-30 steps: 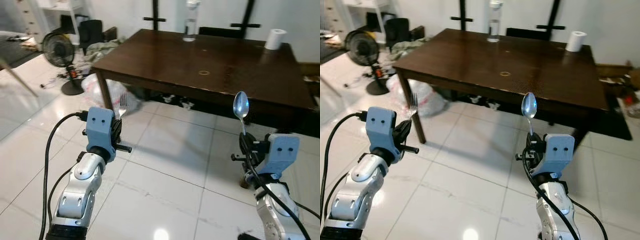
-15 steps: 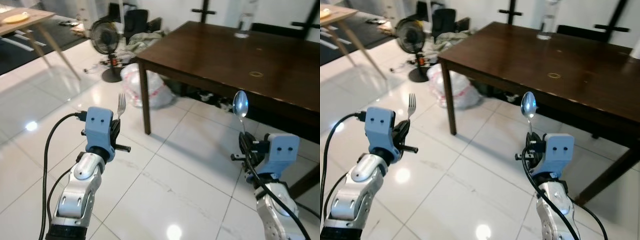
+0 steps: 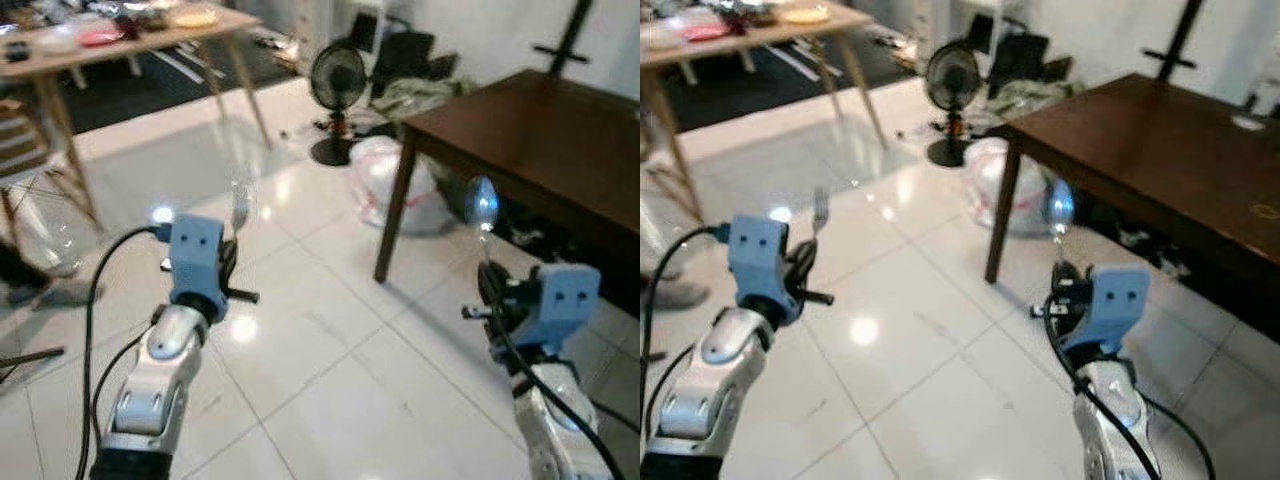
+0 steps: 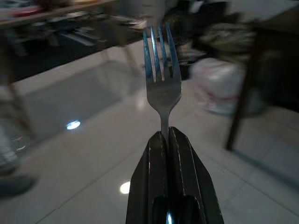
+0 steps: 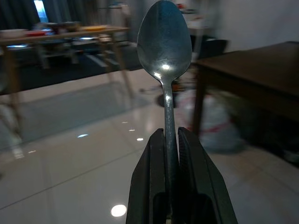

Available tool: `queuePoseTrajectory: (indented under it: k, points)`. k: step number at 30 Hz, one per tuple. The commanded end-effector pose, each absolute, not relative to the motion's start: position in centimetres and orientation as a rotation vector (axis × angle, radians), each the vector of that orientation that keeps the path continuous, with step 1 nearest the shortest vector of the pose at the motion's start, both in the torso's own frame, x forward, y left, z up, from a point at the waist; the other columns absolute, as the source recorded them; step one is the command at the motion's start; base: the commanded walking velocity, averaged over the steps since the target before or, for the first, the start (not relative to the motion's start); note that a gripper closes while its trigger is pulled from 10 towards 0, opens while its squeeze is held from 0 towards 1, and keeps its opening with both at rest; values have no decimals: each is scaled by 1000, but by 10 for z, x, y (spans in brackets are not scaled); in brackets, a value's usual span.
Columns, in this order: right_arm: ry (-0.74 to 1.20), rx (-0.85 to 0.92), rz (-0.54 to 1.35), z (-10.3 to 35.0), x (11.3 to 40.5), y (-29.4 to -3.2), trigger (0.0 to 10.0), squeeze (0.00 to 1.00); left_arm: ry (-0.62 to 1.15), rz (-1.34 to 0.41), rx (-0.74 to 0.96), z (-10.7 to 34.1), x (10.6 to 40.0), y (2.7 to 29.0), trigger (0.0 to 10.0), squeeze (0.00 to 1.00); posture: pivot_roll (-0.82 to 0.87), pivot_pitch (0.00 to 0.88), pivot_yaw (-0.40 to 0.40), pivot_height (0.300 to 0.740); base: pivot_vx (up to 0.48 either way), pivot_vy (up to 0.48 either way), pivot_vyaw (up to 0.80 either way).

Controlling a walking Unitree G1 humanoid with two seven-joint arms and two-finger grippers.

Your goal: Setting the table

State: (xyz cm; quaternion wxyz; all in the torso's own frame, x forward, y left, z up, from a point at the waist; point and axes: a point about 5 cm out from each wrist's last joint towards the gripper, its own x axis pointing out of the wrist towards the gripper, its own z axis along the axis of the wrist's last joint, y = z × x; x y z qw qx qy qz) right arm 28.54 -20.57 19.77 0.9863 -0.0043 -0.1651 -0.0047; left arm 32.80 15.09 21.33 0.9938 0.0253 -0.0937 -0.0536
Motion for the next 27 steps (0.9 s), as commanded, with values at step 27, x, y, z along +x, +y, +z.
queuePoseTrajectory:
  k: [27]
  points:
    - [-339, 12, 15, 197, 283, -202, 10000, 0, -167, -49, 78, 207, 332, 155, 10000, 0, -18, 106, 101, 740, 400, 0, 114]
